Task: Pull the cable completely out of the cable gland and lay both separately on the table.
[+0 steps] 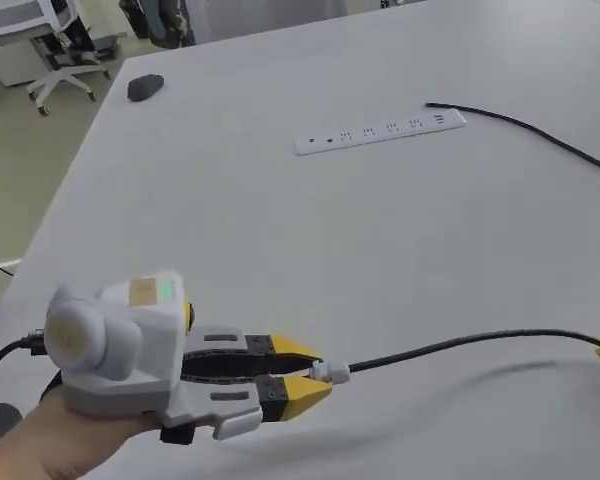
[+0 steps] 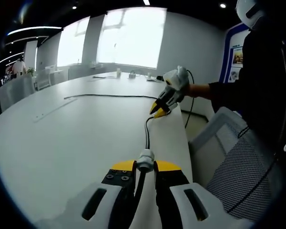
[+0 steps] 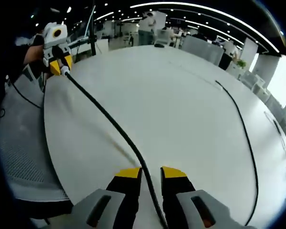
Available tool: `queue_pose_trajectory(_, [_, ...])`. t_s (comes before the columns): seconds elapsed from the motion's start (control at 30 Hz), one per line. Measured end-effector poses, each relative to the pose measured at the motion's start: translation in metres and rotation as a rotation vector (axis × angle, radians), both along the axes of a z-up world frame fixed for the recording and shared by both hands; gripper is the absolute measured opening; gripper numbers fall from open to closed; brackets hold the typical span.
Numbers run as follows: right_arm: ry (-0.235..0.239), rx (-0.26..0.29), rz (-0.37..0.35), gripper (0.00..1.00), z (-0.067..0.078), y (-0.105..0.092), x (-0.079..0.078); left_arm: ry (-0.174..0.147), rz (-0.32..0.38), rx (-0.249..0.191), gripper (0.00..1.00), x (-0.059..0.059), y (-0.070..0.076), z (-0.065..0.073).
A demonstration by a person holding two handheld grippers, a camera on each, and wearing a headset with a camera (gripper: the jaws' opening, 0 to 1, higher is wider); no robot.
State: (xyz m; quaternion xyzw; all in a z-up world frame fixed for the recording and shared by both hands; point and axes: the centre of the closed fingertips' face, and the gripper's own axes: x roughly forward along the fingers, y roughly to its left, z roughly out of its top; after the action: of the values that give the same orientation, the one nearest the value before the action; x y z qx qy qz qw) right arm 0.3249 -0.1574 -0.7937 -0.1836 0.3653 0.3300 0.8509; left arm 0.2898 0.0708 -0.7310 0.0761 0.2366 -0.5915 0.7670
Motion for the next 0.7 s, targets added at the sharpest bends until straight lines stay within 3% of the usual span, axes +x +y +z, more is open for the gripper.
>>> queue_pose_trajectory(0.03, [0.032,0.059,0.002,0.21,0.006,0.010,-0.002,0.000,0.002,0.003,0.15,0.001,0.001,-0.001])
queue_pose_trajectory(0.07, [0.038,0.078,0.008,0.25,0.009,0.016,-0.003,0.001,0.005,0.005,0.15,0.001,0.002,-0.002])
queue_pose_trajectory(0.13, [0.002,0.116,0.063,0.26,0.026,0.033,0.000,-0.001,0.000,0.018,0.15,0.001,0.004,-0.005])
queue_pose_trajectory(0.23, [-0.048,0.188,0.185,0.24,0.054,0.076,-0.003,-0.001,-0.005,0.015,0.15,-0.001,0.004,-0.005])
queue_pose_trajectory(0.33, [-0.066,0.237,0.302,0.23,0.069,0.115,-0.014,0.000,-0.006,0.013,0.15,-0.002,0.003,-0.005])
queue_pose_trajectory(0.47, [-0.064,0.241,0.439,0.21,0.069,0.165,-0.030,-0.010,-0.017,0.002,0.15,-0.004,-0.001,-0.002])
queue_pose_trajectory(0.53, [-0.024,0.315,0.494,0.25,0.069,0.190,-0.043,-0.014,-0.022,0.002,0.15,-0.005,-0.003,-0.002])
queue_pose_trajectory(0.57, [-0.015,0.295,0.508,0.25,0.063,0.197,-0.046,-0.015,-0.025,0.001,0.15,-0.006,-0.003,-0.002])
queue_pose_trajectory(0.63, [-0.052,0.230,0.537,0.20,0.055,0.202,-0.043,-0.024,-0.027,-0.003,0.15,-0.006,-0.004,0.000])
queue_pose_trajectory(0.7, [-0.050,0.205,0.567,0.16,0.047,0.208,-0.046,-0.025,-0.033,-0.006,0.15,-0.008,-0.005,0.001])
